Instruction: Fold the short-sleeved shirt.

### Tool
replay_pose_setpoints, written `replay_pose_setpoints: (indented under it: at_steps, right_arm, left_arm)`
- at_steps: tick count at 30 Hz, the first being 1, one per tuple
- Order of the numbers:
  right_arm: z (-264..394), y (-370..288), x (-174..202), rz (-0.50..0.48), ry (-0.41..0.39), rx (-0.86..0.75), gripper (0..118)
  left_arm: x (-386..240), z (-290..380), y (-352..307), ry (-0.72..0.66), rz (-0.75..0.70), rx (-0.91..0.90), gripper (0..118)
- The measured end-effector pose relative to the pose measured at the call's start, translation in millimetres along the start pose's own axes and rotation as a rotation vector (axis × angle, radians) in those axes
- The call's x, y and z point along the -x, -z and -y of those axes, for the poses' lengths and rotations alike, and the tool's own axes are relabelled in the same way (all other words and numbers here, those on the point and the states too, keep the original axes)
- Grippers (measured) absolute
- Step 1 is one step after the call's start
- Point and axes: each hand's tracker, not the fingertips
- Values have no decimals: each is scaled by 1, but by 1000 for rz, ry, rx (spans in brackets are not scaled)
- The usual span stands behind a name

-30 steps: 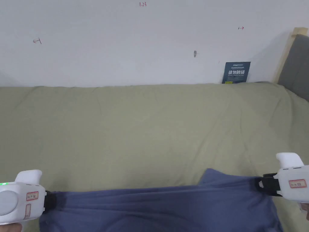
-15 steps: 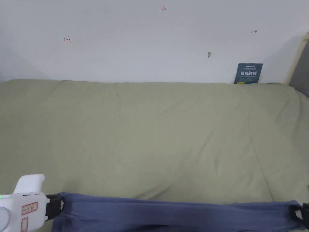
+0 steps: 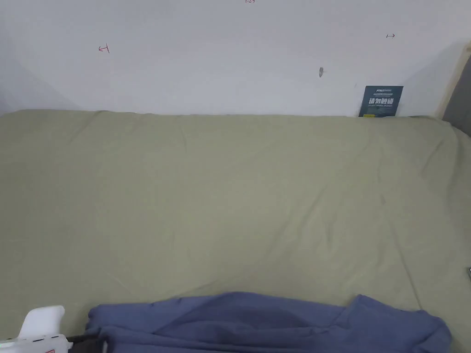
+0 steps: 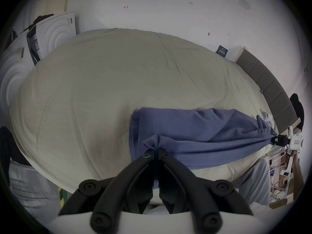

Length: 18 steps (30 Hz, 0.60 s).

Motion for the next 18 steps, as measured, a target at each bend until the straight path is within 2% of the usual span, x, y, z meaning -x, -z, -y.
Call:
replay_pose_setpoints:
  at_steps: [1, 2, 3, 4, 5, 6, 7, 8, 9, 10, 11, 12, 13, 14, 15, 18]
  right_arm:
    - [-1, 0, -1, 57, 22, 15, 50]
    - [-2, 1, -3, 82, 27, 35, 90]
    - [-1, 1, -5, 118, 44, 32, 118]
    - [-3, -9, -5, 139, 50, -33, 118]
    - [-4, -15, -4, 106, 66, -7, 118]
    - [-6, -19, -2, 104, 78, -3, 118]
    - [-8, 2, -22, 108, 80, -5, 118]
    - [-9, 2, -19, 122, 68, -18, 118]
    - [-9, 2, -15, 131, 43, -30, 116]
    - [-10, 2, -9, 136, 10, -46, 109]
    - [-13, -24, 32, 64, -99, -60, 89]
    - [-14, -27, 40, 43, -104, -87, 37]
    - [-14, -28, 50, 49, -110, -94, 0]
    - [-15, -29, 60, 85, -119, -124, 0]
    - [-18, -35, 68, 102, -93, -156, 0]
    - [-24, -38, 89, 48, -84, -157, 0]
  left_arm:
    - [1, 1, 2, 12, -47, 26, 116]
    - [5, 0, -9, 53, -57, -42, 117]
    - [9, -4, -17, 38, -69, -39, 114]
    - [14, -6, -23, 21, -67, 4, 114]
    - [12, -2, -21, 16, -75, 12, 114]
    - [14, -2, -27, 6, -88, 9, 114]
    - [19, -2, -34, -8, -82, -10, 114]
    - [24, -4, -34, -40, -84, -2, 113]
    - [28, -5, -36, -70, -74, -13, 108]
    - [31, -6, -39, -90, -59, -20, 89]
    - [33, -8, -42, -114, -53, -35, 40]
    - [34, -9, -42, -116, -43, -47, 0]
    - [37, -12, -38, -159, -21, -44, 0]
    - [38, -14, -36, -146, -7, -20, 0]
    - [39, -16, -34, -147, 10, -7, 0]
    - [39, -22, -31, -174, 143, -6, 0]
